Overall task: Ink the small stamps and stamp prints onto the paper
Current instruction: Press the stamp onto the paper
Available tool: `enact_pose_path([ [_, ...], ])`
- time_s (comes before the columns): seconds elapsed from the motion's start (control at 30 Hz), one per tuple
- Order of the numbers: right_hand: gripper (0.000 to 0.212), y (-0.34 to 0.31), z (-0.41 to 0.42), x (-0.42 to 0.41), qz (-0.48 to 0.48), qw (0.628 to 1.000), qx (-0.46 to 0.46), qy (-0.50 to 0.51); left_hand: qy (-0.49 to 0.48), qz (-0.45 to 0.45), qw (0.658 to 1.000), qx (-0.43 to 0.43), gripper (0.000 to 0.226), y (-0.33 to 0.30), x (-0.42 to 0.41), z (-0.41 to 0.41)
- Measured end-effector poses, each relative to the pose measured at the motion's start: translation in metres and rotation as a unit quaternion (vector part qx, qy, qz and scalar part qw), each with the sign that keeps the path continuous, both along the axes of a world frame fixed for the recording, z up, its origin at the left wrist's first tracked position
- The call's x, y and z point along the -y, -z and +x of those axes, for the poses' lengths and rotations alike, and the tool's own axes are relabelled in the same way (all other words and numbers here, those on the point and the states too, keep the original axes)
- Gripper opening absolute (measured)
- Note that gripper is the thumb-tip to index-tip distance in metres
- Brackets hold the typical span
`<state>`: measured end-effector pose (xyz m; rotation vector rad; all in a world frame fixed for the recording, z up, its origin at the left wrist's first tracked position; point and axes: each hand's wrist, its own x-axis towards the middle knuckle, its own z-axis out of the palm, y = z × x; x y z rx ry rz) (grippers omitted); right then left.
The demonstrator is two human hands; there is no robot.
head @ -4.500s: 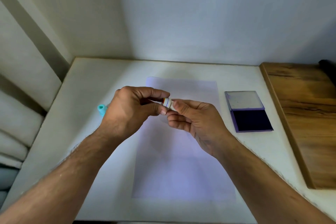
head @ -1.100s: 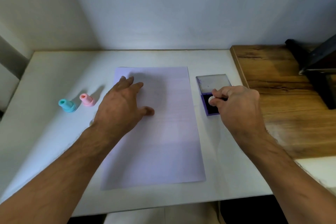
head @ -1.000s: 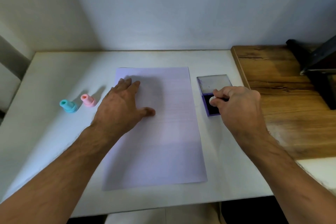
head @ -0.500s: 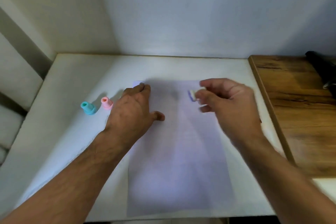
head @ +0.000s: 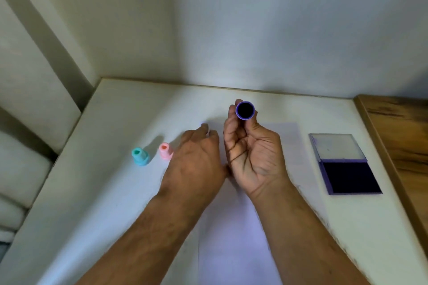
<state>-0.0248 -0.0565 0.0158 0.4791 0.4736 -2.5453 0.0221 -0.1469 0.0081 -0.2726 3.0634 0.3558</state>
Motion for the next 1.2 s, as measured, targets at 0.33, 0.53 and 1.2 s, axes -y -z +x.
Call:
enact_pose_path([
  [0.33, 0.021, 0.022, -0.020, 0.012, 0.567, 0.779, -0.262, 0.048, -0.024, 0.042, 0.996, 0.076, 0.048, -0.016, 0.013, 0.009],
  [0.53, 0.028, 0.034, -0.022, 0.032, 0.627, 0.703, -0.335, 0.007, -0.005, 0.018, 0.997, 0.077, 0.036, -0.013, 0.013, 0.011],
  [1.2, 0.021, 0.047, -0.013, 0.038, 0.680, 0.635, -0.366, 0.022, 0.011, 0.037, 0.999, 0.016, 0.027, -0.006, 0.016, 0.016],
])
